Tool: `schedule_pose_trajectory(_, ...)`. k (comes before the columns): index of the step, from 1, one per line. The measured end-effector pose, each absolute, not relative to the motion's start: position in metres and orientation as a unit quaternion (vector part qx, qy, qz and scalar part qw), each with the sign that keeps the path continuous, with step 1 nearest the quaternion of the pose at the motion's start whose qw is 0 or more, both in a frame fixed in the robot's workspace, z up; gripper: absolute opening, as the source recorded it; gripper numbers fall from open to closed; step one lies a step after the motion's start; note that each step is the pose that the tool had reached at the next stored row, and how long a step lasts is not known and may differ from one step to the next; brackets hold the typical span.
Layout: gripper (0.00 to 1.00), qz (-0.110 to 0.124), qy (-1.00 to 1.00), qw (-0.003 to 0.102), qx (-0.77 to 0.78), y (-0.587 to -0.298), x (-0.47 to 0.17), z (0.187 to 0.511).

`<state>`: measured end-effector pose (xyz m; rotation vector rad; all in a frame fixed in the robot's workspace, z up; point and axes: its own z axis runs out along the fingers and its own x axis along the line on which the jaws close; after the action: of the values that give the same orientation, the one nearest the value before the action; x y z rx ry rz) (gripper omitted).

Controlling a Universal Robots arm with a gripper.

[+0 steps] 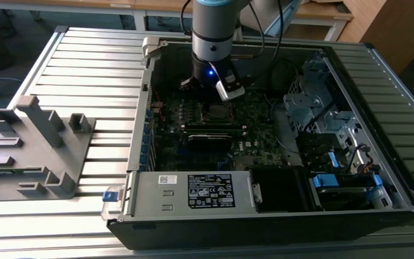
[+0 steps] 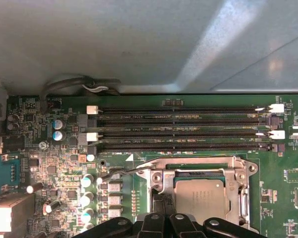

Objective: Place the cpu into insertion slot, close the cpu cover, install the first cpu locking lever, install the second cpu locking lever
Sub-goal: 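Close the cpu cover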

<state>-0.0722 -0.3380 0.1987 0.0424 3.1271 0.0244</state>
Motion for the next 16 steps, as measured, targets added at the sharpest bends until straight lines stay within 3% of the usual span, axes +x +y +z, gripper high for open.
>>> schedule_pose_trajectory(16, 0.11, 0.008, 1.0, 0.007, 0.014, -0.338, -0.0722, 0.1965)
